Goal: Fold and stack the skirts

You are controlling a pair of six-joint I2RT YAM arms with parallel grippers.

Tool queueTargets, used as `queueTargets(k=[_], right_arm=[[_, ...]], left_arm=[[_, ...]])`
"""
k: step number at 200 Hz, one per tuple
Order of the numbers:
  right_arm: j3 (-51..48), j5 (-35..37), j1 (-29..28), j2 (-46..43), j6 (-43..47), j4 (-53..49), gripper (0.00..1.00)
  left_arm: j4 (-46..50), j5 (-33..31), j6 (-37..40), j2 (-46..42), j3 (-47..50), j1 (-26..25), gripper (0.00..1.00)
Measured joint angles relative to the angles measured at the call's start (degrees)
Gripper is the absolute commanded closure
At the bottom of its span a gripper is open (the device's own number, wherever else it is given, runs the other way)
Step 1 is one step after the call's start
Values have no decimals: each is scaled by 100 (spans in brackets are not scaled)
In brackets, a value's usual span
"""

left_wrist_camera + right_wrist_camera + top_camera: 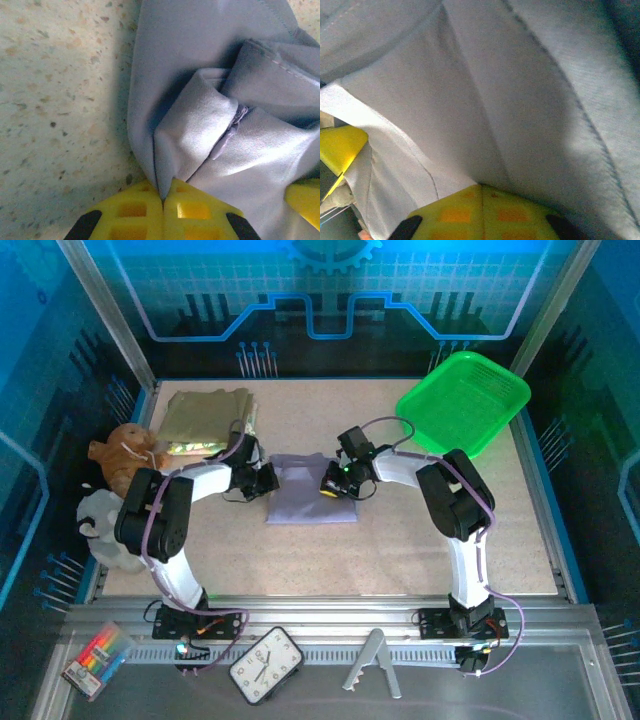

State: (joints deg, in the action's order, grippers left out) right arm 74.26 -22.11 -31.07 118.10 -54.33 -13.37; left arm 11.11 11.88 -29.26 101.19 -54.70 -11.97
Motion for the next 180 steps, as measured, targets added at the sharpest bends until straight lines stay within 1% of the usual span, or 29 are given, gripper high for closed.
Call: queueTargets(k=[13, 27, 29, 30, 31, 33, 34, 35, 37, 53, 76, 103, 123, 147, 180], right_arm=[[-96, -39, 0, -81, -17, 122, 69], [-140, 44, 0, -236, -70, 98, 61], [-144, 74, 0, -260, -85, 90, 55], [-149, 85, 2, -282, -66, 79, 51], [-151, 90, 2, -293, -55, 76, 42], [-157, 109, 2, -319, -63, 57, 14], [-160, 127, 2, -330, -76, 52, 7], [-162, 144, 7, -345, -96, 46, 3], [-168, 179, 15, -387, -81, 11, 1], [-243, 433, 70, -719, -59, -144, 0], [-297, 994, 195, -1412, 127, -407, 0], [-304, 1731, 358, -2284, 358, -726, 0], [-302, 2076, 577, -2662, 492, -1071, 0], [-435, 2262, 890, -2826, 546, -1401, 0], [-1106, 2280, 1093, -3309, 551, -1519, 0]], left_arm=[[367, -608, 186, -94, -232, -267, 100], [765, -1305, 393, -129, -586, -564, 100], [824, -1432, 426, -129, -654, -608, 100], [841, -1471, 437, -129, -673, -621, 100], [866, -1515, 448, -129, -697, -636, 100], [929, -1620, 481, -129, -763, -671, 100], [975, -1709, 511, -127, -813, -695, 100], [1001, -1755, 527, -127, -837, -708, 100], [1080, -1882, 557, -125, -909, -741, 100], [1582, -2719, 817, -61, -1480, -916, 100], [2155, -3882, 1274, 278, -2374, -1099, 100], [2653, -4876, 1781, 822, -3106, -1185, 100], [2992, -5466, 2221, 1268, -3620, -1185, 100], [3279, -6129, 2824, 1808, -4448, -1178, 100], [3294, -6629, 3676, 2212, -5335, -1104, 100]])
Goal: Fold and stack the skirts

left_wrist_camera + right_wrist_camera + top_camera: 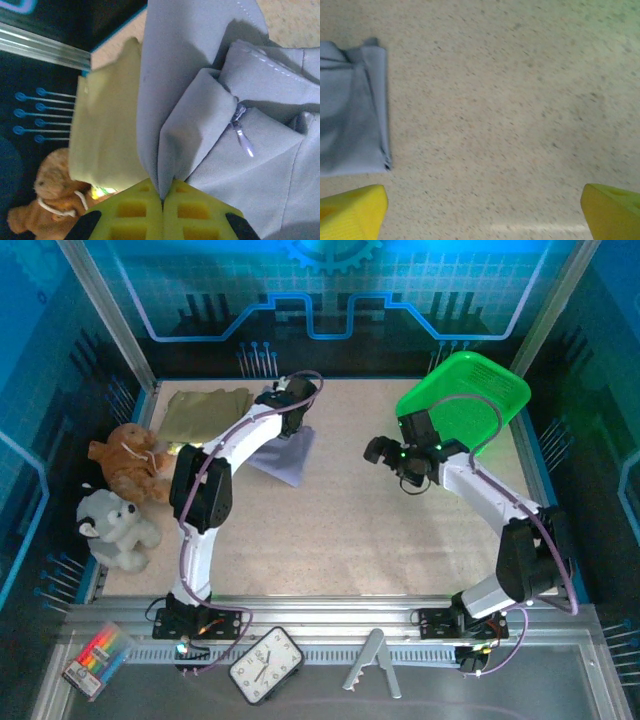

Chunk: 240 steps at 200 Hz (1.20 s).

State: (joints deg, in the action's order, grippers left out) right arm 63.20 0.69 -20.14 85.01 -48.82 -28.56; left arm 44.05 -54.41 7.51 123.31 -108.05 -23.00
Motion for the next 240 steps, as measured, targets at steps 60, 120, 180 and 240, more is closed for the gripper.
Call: queueTargets(k=[60, 120, 180, 240], right_arm=[[-535, 2, 280, -673, 0, 17, 0], [-1047, 136, 417, -1115, -70, -44, 0], [-1161, 435, 498, -1751, -92, -339, 0], [-1172, 494, 560, -1838, -153, -737, 0]], left_arm=[[-168, 22, 1362, 402, -1233, 610, 100], [186, 1172, 2170, 415, -1945, 1432, 100], [691, 2581, 2417, 393, -2017, 2061, 100], [883, 3838, 2452, 350, -2017, 2942, 100]])
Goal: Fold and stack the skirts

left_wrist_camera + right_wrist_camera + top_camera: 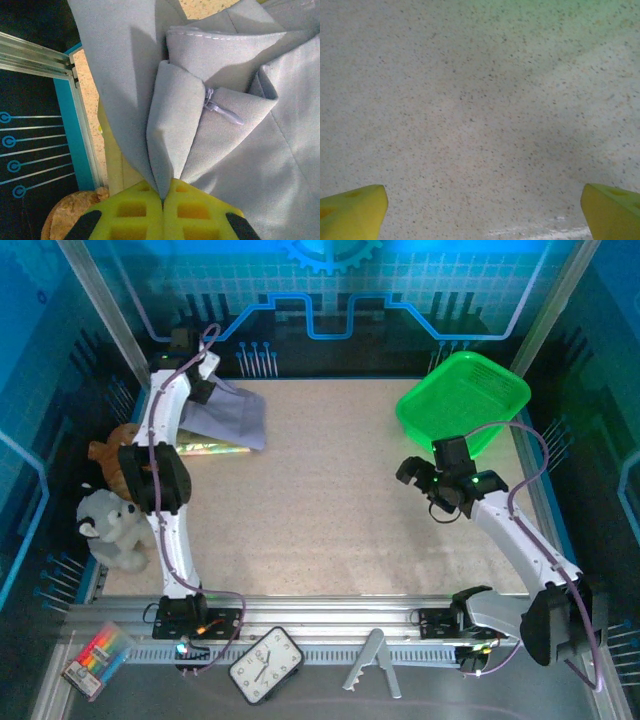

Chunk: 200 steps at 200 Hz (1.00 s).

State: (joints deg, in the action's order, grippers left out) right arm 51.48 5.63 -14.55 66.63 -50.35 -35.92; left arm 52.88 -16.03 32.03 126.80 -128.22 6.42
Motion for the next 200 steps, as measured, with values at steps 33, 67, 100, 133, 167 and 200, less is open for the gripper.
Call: queueTargets(k=[33, 67, 100, 133, 167, 200], right_arm=[[271, 0, 11, 177, 0, -339, 0], [684, 0, 11, 413, 4, -621, 0], [957, 2, 11, 592, 2, -879, 0], [1012, 0, 39, 719, 0, -992, 0], [1014, -4, 42, 822, 0, -1056, 0], [1027, 0, 42, 817, -4, -1108, 0]], left_arm=[[-9, 501, 98, 0, -136, 286, 100], [-26, 929, 195, 0, -378, 553, 100], [-83, 1235, 286, 0, -483, 804, 100], [-76, 1493, 284, 13, -481, 966, 100], [-175, 1589, 238, 267, -481, 1045, 100], [-330, 1508, 136, 684, -481, 1106, 59]])
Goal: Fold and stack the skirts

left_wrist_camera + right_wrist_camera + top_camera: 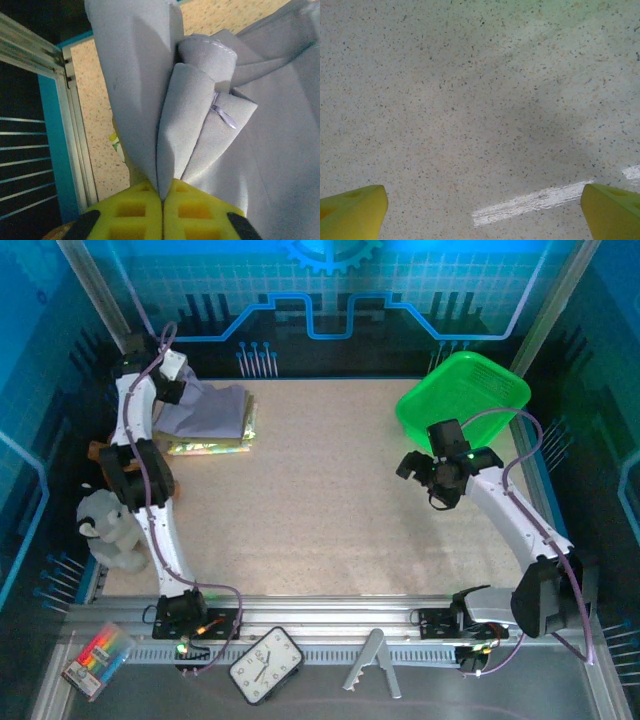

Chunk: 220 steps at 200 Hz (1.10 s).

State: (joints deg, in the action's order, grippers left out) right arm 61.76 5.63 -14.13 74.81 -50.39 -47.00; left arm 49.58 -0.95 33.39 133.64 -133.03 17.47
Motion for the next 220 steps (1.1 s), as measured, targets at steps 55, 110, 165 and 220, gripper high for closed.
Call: queueTargets(k=[55, 110, 165, 220], right_arm=[[-109, 153, 2, -291, -109, 20, 0], [-387, 404, 157, -850, -111, 210, 0], [-857, 796, 494, -901, 654, 1008, 0], [-1001, 564, 1344, 107, 1631, 2065, 0]], left_arm=[[-798, -1547, -892, 151, -66, 31, 1], [-1152, -1860, -3578, -1410, 1110, 81, 1], [-2472, -398, -5565, -4437, 4572, -483, 1], [-2951, 170, -6295, -5821, 6752, -1729, 1]])
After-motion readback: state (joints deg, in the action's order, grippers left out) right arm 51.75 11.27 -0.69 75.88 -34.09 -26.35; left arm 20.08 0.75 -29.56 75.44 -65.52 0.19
